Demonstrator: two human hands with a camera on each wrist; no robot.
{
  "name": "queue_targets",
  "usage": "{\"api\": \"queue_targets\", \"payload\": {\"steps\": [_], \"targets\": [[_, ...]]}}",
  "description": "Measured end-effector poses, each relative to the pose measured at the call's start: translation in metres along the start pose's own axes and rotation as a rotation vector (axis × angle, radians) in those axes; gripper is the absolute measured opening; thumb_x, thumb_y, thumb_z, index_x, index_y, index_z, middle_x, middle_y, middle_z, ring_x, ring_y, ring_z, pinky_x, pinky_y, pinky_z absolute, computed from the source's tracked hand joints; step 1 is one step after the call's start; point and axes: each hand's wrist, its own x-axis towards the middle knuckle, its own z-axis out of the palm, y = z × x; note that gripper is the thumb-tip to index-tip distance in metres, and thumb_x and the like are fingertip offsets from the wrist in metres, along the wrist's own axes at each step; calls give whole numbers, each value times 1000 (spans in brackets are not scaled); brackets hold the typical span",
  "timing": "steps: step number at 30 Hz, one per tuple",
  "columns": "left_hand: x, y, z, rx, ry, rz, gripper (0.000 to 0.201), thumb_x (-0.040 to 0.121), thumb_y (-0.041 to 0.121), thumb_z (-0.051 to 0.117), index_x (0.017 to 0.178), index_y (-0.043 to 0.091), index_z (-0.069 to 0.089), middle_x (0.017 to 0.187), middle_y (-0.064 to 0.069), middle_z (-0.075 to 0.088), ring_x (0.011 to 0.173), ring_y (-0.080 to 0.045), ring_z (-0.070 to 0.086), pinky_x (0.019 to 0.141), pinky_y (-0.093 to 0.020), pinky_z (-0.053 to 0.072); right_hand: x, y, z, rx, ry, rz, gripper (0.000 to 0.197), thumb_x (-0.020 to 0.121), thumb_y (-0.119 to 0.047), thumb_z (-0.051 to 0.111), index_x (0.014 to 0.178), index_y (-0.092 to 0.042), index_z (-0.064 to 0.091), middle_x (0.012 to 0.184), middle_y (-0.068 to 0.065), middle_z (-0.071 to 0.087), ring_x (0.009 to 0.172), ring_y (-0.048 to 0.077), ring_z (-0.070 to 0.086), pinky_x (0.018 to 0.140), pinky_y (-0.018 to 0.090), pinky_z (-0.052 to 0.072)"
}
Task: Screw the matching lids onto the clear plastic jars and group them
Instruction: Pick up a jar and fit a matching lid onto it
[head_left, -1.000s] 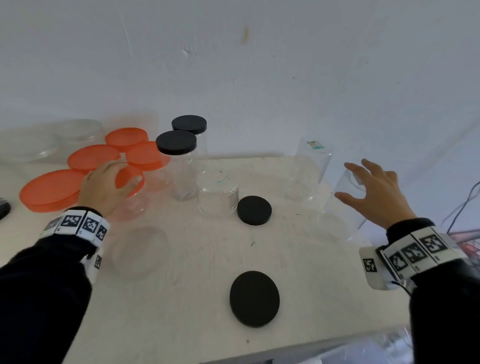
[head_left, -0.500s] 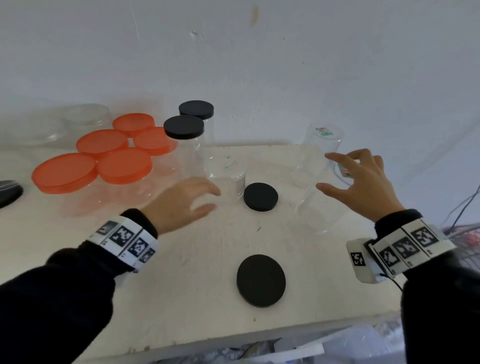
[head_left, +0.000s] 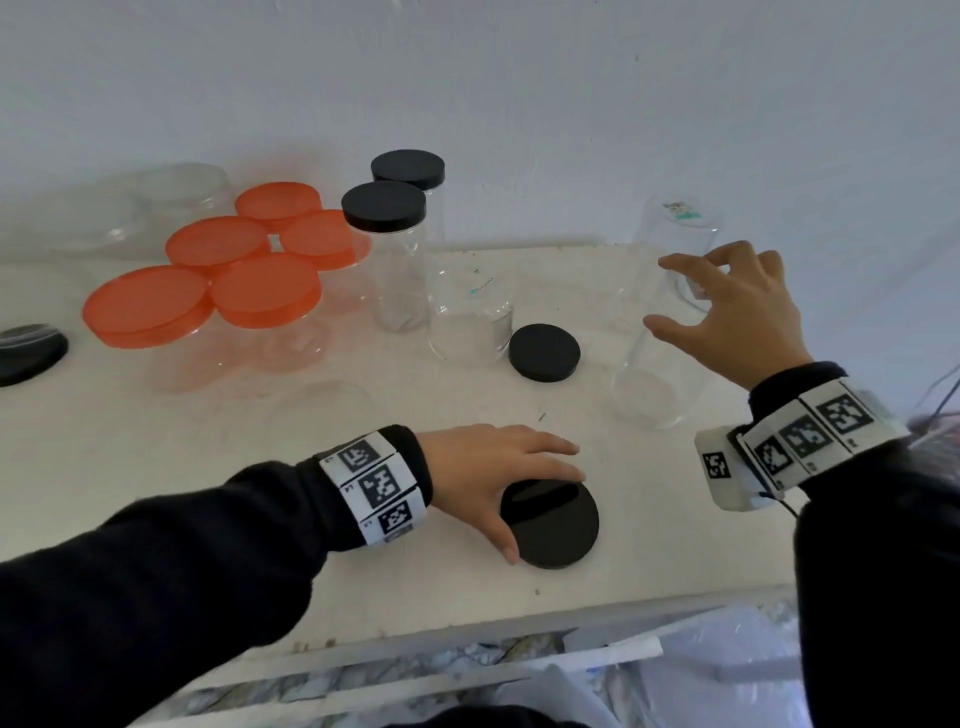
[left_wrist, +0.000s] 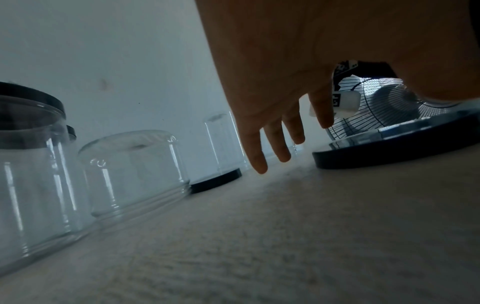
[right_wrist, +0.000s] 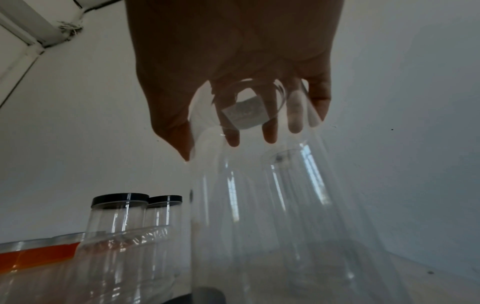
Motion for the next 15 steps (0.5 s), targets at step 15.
{"api": "queue_targets", "payload": {"steps": [15], "targets": [[11, 8, -1, 36, -61, 24, 87, 71, 30, 79, 142, 14, 31, 148, -2, 29, 133, -18, 26, 104, -43, 37, -3, -6, -4, 1, -4, 3, 52, 74, -42, 71, 122, -27, 57, 117, 7, 48, 112, 29, 38, 71, 34, 37]]}}
